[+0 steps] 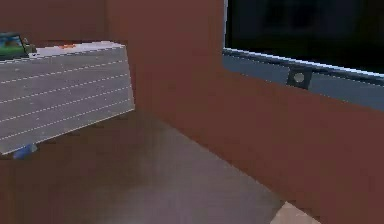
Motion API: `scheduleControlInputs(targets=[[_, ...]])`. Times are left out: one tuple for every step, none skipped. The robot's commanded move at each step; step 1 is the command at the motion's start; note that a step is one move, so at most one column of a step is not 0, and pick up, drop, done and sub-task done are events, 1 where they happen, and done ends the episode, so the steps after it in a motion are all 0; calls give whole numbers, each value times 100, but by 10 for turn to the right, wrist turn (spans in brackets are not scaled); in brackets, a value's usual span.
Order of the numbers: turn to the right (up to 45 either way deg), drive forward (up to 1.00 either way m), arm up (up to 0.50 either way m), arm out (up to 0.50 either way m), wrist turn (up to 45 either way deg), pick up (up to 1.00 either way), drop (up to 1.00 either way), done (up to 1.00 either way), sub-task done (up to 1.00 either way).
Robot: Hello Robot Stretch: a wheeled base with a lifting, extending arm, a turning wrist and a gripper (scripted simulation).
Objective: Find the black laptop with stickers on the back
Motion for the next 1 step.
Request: scheduleControlInputs(targets=[[450,0,0,0,0,0,0,0,0]])
